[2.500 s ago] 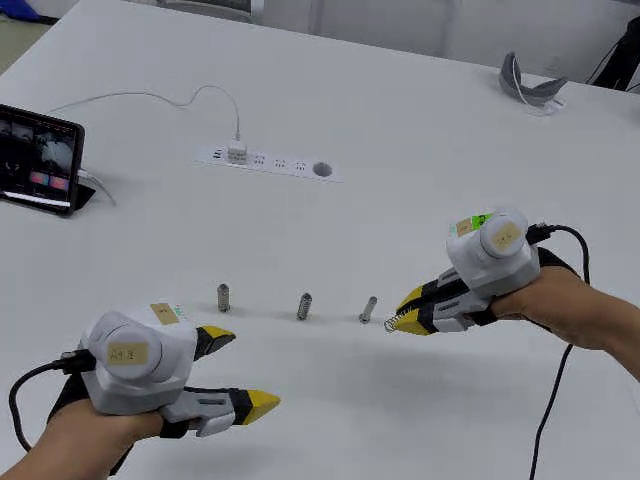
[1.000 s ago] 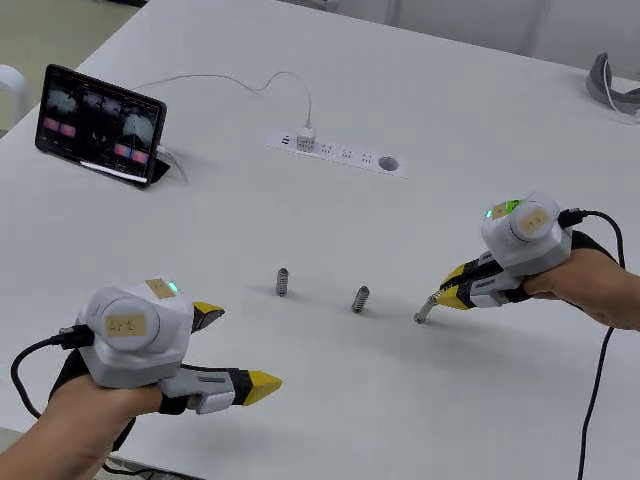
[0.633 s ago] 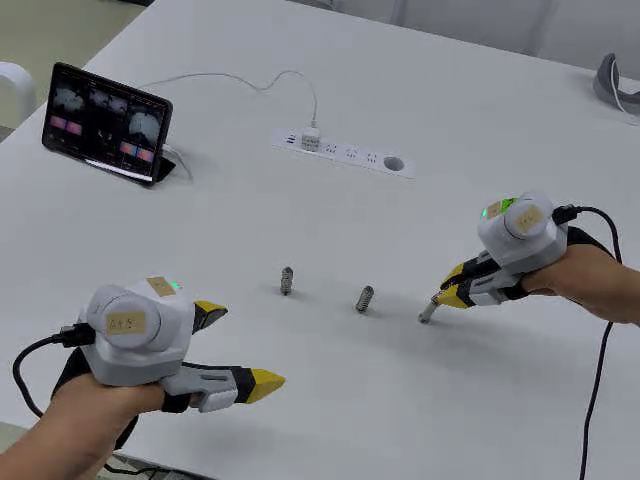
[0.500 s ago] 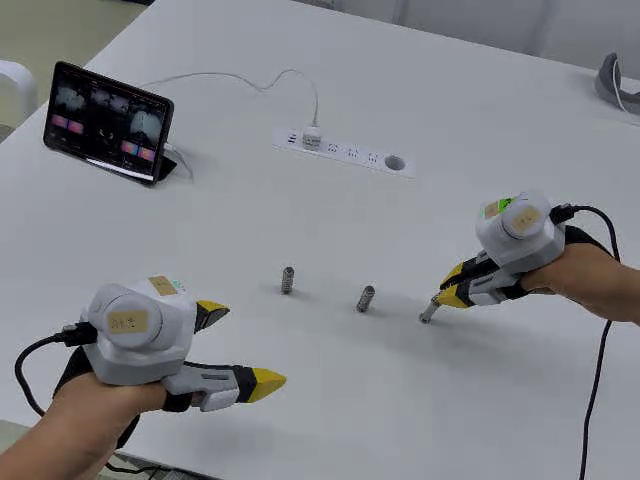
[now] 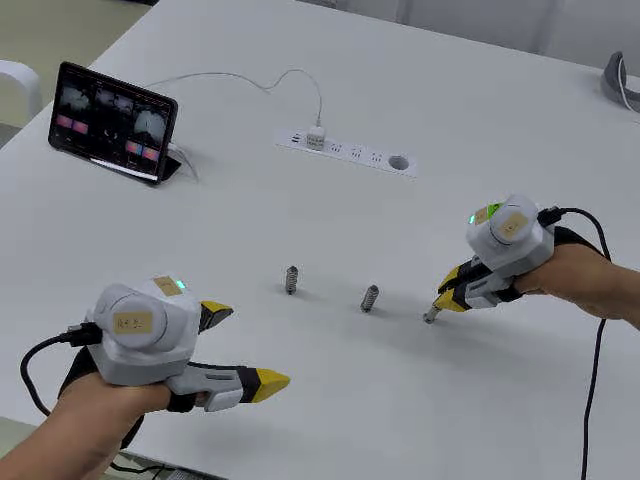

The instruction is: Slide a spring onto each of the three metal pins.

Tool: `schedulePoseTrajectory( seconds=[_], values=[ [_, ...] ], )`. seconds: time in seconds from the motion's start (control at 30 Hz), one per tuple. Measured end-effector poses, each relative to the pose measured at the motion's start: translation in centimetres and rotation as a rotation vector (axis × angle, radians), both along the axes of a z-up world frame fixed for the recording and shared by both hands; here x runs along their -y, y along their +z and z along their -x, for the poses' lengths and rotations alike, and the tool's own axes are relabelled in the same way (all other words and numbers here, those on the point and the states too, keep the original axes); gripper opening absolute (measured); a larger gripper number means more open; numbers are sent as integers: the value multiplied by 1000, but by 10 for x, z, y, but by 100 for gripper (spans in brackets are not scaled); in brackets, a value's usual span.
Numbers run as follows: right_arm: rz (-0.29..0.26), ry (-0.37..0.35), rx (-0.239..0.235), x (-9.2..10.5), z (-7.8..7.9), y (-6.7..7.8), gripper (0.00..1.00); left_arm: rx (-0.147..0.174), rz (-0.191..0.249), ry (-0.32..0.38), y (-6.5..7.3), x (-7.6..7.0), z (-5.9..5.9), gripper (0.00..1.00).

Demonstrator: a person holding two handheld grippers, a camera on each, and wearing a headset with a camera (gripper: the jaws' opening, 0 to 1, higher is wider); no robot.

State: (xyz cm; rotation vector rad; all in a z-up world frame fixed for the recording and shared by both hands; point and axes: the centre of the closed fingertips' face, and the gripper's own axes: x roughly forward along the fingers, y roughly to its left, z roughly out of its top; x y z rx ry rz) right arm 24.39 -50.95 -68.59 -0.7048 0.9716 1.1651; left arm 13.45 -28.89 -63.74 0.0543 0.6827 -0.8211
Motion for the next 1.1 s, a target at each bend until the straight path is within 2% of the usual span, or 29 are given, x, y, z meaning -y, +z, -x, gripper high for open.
schedulePoseTrajectory(
  seconds=[0.67, 0.97, 1.1],
  values=[
    [53, 48, -7, -1, 2, -24, 13, -7, 5, 18, 0, -3, -2, 72],
    [73, 59, -13, -2, 4, -35, 13, -1, 4, 23, 3, -6, -5, 72],
    [60, 49, -19, -3, 3, -35, 13, -1, 2, 22, 3, -7, -6, 73]
  ],
)
